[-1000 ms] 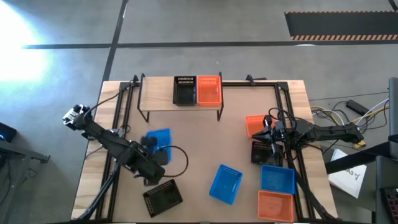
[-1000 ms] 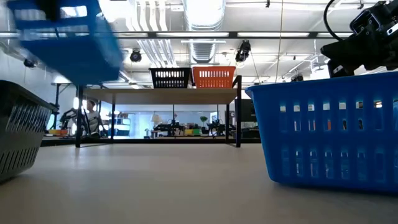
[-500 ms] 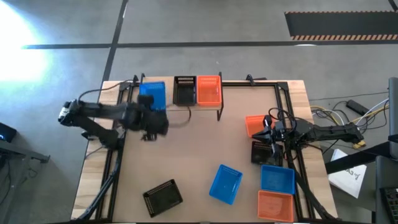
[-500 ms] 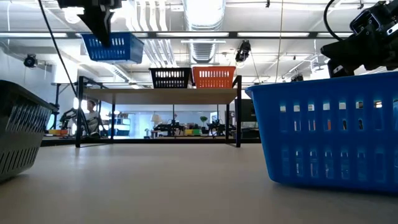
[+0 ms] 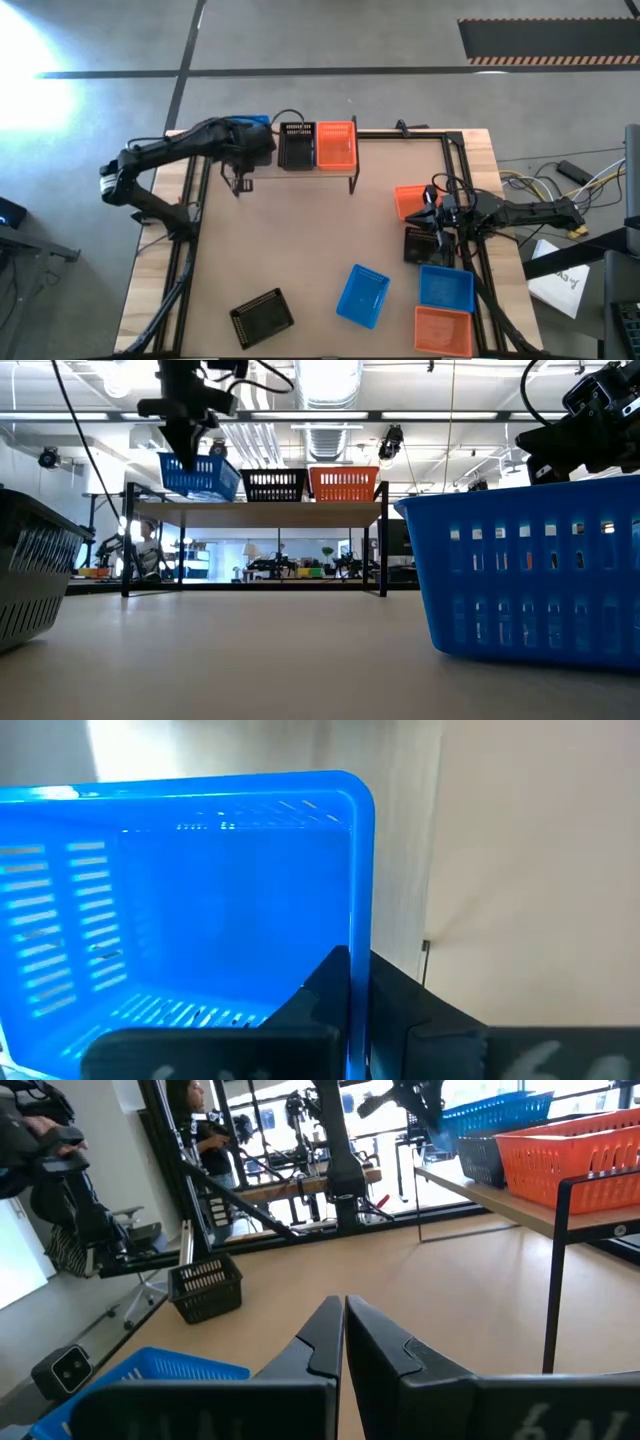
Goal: Stack baskets on shelf by color
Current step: Put the left blue basket on the shelf, then stack the left black basket on top of the black basket on the shelf
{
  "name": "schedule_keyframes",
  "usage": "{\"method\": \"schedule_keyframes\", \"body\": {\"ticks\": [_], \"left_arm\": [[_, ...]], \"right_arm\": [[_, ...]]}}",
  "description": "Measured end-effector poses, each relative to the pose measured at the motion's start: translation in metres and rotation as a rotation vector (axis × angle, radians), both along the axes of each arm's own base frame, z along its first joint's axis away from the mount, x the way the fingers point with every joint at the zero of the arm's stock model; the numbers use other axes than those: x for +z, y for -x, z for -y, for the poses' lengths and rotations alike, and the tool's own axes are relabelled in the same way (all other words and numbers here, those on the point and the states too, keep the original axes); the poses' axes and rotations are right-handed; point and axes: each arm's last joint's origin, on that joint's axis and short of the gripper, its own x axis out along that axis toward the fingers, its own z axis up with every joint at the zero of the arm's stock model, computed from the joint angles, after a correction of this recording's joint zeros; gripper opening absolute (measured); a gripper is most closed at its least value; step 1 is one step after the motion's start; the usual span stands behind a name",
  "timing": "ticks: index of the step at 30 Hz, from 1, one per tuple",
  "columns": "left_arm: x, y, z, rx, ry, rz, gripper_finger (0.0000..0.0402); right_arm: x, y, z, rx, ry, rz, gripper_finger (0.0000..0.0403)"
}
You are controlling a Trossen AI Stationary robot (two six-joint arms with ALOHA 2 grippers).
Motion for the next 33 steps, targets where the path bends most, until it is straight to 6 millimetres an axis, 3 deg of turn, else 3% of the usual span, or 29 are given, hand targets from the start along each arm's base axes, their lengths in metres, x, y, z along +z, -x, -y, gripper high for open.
{"method": "schedule_keyframes", "body": {"ticks": [9, 17, 26, 33], "left_arm": [[-0.016, -0.015, -0.005, -0.026, 0.024, -0.074, 0.0000], [-0.017, -0.016, -0.006, -0.026, 0.025, -0.078, 0.0008], [-0.015, -0.016, -0.006, -0.027, 0.024, -0.070, 0.0104], [0.010, -0.016, -0.003, 0.011, 0.017, 0.047, 0.0170]], "right_arm": [[0.000, 0.000, 0.000, 0.000, 0.000, -0.001, 0.0009], [0.000, 0.000, 0.000, 0.000, 0.000, 0.000, 0.0009], [0.000, 0.000, 0.000, 0.000, 0.000, 0.000, 0.0009], [0.000, 0.000, 0.000, 0.000, 0.000, 0.000, 0.0009]]}}
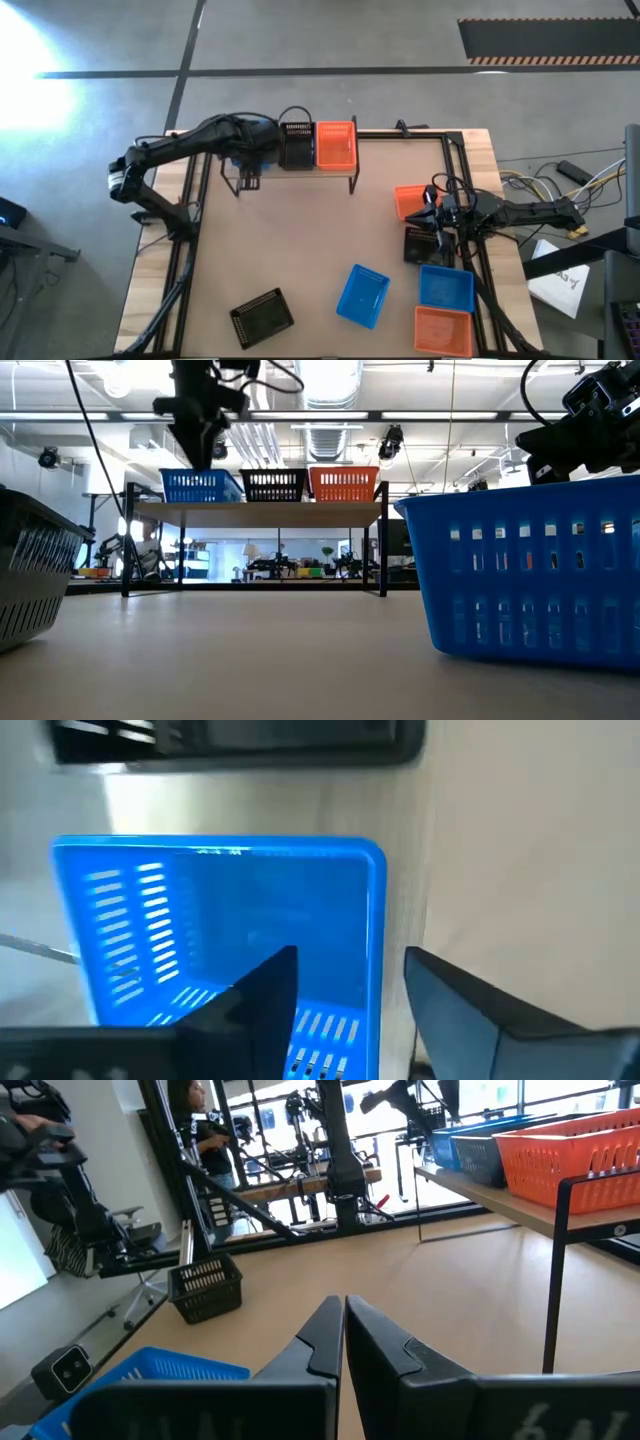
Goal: Stack baskets on shelf by color
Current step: Stack the left black basket on top of the black basket on the shelf
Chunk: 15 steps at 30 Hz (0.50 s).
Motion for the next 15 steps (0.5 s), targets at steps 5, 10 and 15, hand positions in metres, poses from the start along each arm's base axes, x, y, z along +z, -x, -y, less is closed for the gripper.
{"method": "schedule_keyframes", "body": {"ticks": [5, 10, 15], "left_arm": [[0.017, 0.000, 0.007, 0.159, 0.016, 0.115, 0.0184], [0.012, -0.010, 0.028, 0.209, 0.069, 0.188, 0.0185], [-0.011, -0.034, 0.068, 0.104, 0.108, 0.291, 0.0185]], "right_arm": [[0.000, 0.000, 0.000, 0.000, 0.000, 0.000, 0.0009], [0.000, 0.000, 0.000, 0.000, 0.000, 0.000, 0.0009], [0.000, 0.000, 0.000, 0.000, 0.000, 0.000, 0.0009]]}}
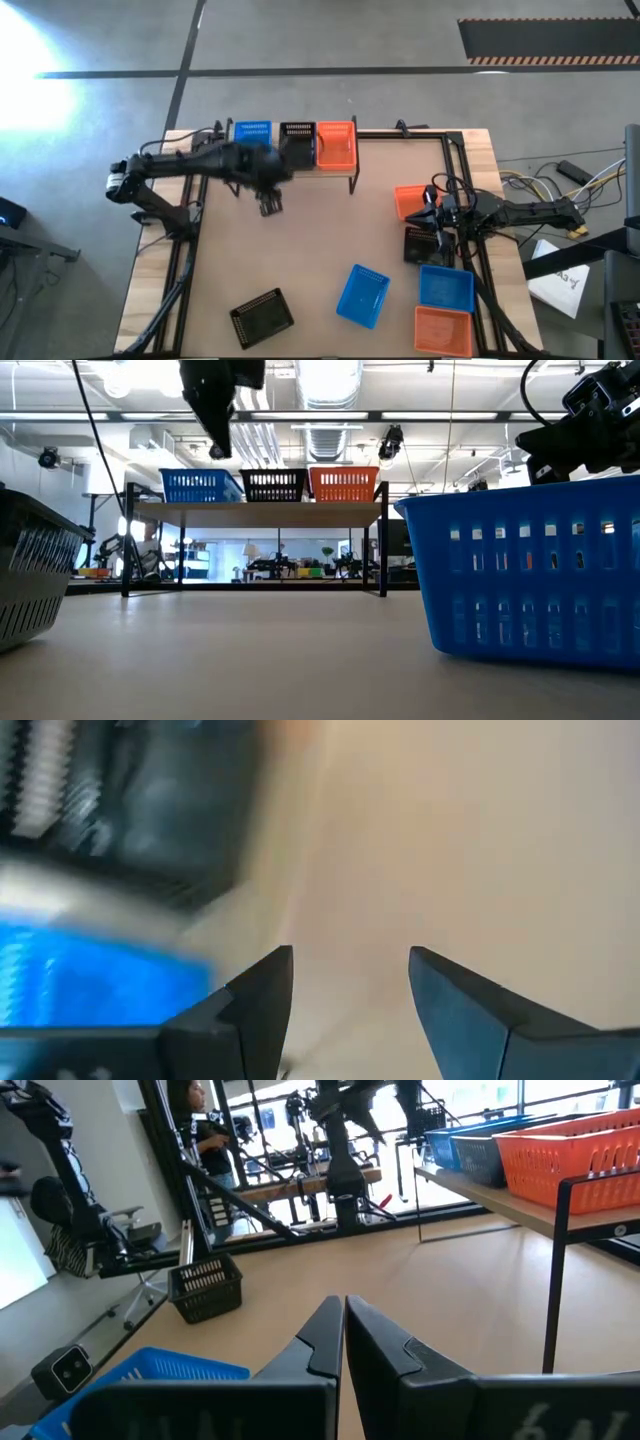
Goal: Stack baskets on shelf by color
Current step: Stack the left black basket on top of the black basket on the shelf
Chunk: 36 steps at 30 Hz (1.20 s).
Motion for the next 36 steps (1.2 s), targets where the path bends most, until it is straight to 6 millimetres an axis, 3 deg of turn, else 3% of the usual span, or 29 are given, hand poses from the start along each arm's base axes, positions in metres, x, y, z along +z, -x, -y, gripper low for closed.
{"method": "schedule_keyframes", "body": {"ticks": [9, 13, 21, 27, 31, 36], "left_arm": [[-0.045, -0.033, 0.091, -0.277, -0.020, 0.383, 0.0185], [-0.067, -0.041, 0.114, -0.317, 0.015, 0.657, 0.0185], [-0.131, -0.041, 0.115, -0.281, 0.074, 1.132, 0.0185], [-0.160, -0.056, 0.117, -0.314, -0.001, 1.209, 0.0185], [-0.162, -0.075, 0.123, -0.353, -0.057, 1.185, 0.0185], [-0.146, -0.091, 0.128, -0.391, -0.098, 1.111, 0.0185]], "right_arm": [[0.000, 0.000, 0.000, 0.000, 0.000, 0.000, 0.0009], [0.000, 0.000, 0.000, 0.000, 0.000, 0.000, 0.0009], [0.000, 0.000, 0.000, 0.000, 0.000, 0.000, 0.0009], [0.000, 0.000, 0.000, 0.000, 0.000, 0.000, 0.0009], [0.000, 0.000, 0.000, 0.000, 0.000, 0.000, 0.0009], [0.000, 0.000, 0.000, 0.000, 0.000, 0.000, 0.0009]]}}
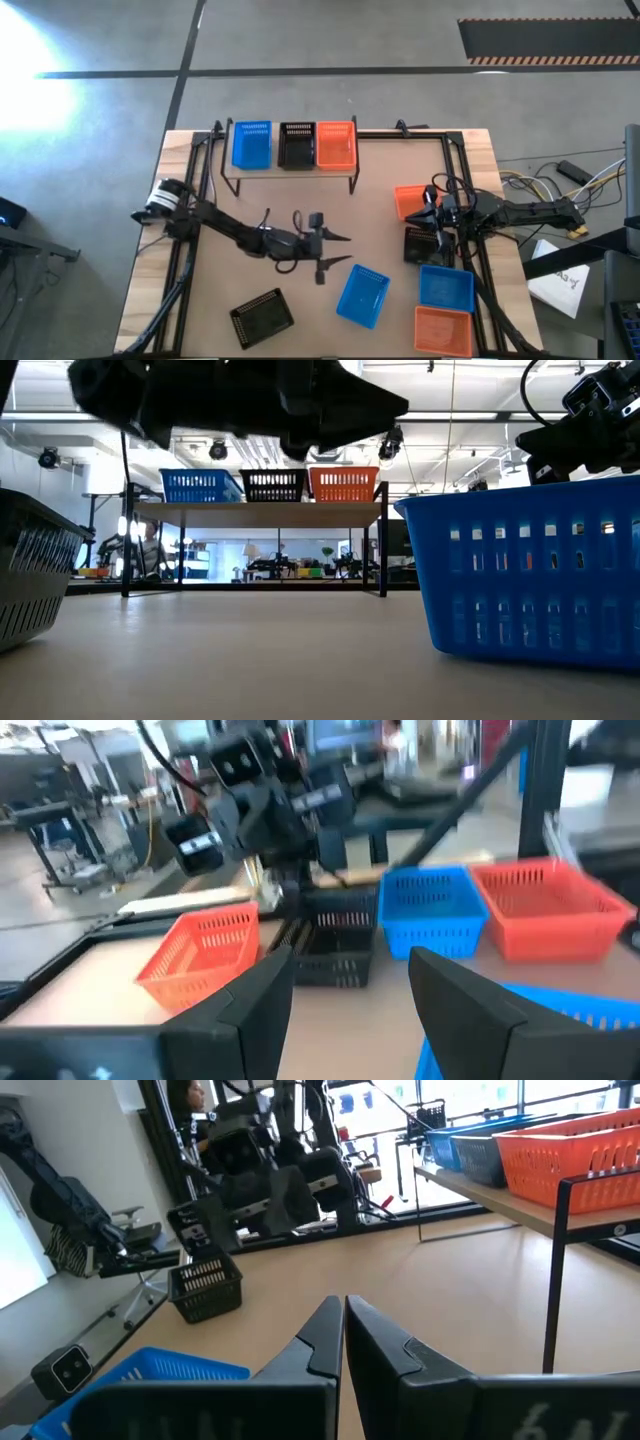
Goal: Stack baskets on shelf by color
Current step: Stack the left black basket on top of the black basket on the shelf
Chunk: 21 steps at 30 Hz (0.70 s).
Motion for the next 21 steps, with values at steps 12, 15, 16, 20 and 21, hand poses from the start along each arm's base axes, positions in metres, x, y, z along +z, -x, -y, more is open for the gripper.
{"method": "schedule_keyframes", "body": {"ticks": [12, 15, 16, 20, 21], "left_arm": [[0.037, -0.030, 0.002, 0.006, -0.086, -0.280, 0.0185], [0.035, -0.030, -0.002, 0.015, -0.087, -0.290, 0.0185], [0.034, -0.030, -0.003, 0.018, -0.087, -0.298, 0.0185], [0.033, -0.030, -0.005, 0.027, -0.064, -0.304, 0.0185], [0.031, -0.029, -0.005, 0.027, -0.066, -0.316, 0.0185]], "right_arm": [[0.000, 0.000, 0.000, 0.000, 0.000, -0.001, 0.0009], [0.000, 0.000, 0.000, 0.000, 0.000, -0.001, 0.0009], [0.000, 0.000, 0.000, 0.000, 0.000, -0.001, 0.0009], [0.000, 0.000, 0.000, 0.000, 0.000, -0.001, 0.0009], [0.000, 0.000, 0.000, 0.000, 0.000, -0.001, 0.0009]]}}
